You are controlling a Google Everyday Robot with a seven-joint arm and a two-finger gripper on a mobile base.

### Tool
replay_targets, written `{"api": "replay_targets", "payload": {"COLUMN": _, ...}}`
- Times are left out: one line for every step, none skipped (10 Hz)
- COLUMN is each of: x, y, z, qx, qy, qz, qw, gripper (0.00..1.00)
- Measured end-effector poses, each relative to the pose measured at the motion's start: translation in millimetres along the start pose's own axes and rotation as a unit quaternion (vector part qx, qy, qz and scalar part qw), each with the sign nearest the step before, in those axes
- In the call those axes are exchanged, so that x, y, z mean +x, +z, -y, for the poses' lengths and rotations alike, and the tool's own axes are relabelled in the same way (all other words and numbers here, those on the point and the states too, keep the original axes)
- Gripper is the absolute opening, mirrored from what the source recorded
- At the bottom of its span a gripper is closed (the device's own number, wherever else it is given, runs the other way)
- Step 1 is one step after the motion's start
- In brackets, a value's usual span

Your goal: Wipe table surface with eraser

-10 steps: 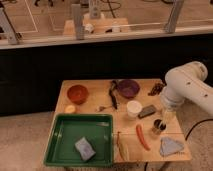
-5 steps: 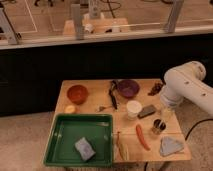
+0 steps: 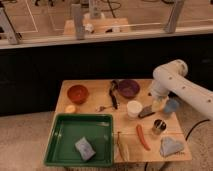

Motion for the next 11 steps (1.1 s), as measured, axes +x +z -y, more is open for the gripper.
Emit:
{"api": "replay_targets", "payload": {"x": 0, "y": 0, "z": 0, "qx": 0.0, "qy": 0.0, "qz": 0.0, "qw": 1.0, "gripper": 0.8}}
{"api": "replay_targets", "payload": {"x": 1, "y": 0, "z": 0, "qx": 0.0, "qy": 0.001, "qz": 0.0, "qw": 1.0, "gripper": 0.8}}
{"api": "replay_targets", "payload": {"x": 0, "y": 0, "z": 0, "qx": 0.0, "qy": 0.001, "qz": 0.0, "qw": 1.0, "gripper": 0.8}}
{"api": "replay_targets", "payload": {"x": 0, "y": 0, "z": 0, "qx": 0.0, "qy": 0.0, "qz": 0.001, "qw": 1.0, "gripper": 0.8}}
{"api": "replay_targets", "payload": {"x": 0, "y": 1, "z": 0, "qx": 0.0, "qy": 0.0, "qz": 0.0, "qw": 1.0, "gripper": 0.8}}
{"api": "replay_targets", "payload": {"x": 2, "y": 7, "z": 1, "qx": -0.001, "qy": -0.003, "qz": 0.002, "qw": 1.0, "gripper": 0.8}}
{"api": "replay_targets", "payload": {"x": 3, "y": 17, "z": 2, "qx": 0.0, "qy": -0.01, "qz": 0.006, "qw": 0.9999, "gripper": 0.8}}
{"api": "replay_targets", "payload": {"x": 4, "y": 31, "z": 4, "qx": 0.005, "qy": -0.022, "qz": 0.01, "qw": 0.9997, "gripper": 0.8}}
{"api": "replay_targets", "payload": {"x": 5, "y": 44, "z": 5, "qx": 0.008, "qy": -0.035, "qz": 0.012, "qw": 0.9993, "gripper": 0.8}}
{"api": "replay_targets", "payload": {"x": 8, "y": 56, "z": 6, "qx": 0.011, "qy": -0.052, "qz": 0.012, "qw": 0.9985, "gripper": 0.8}}
{"api": "replay_targets", "payload": {"x": 11, "y": 62, "z": 7, "qx": 0.01, "qy": -0.061, "qz": 0.012, "qw": 0.998, "gripper": 0.8}}
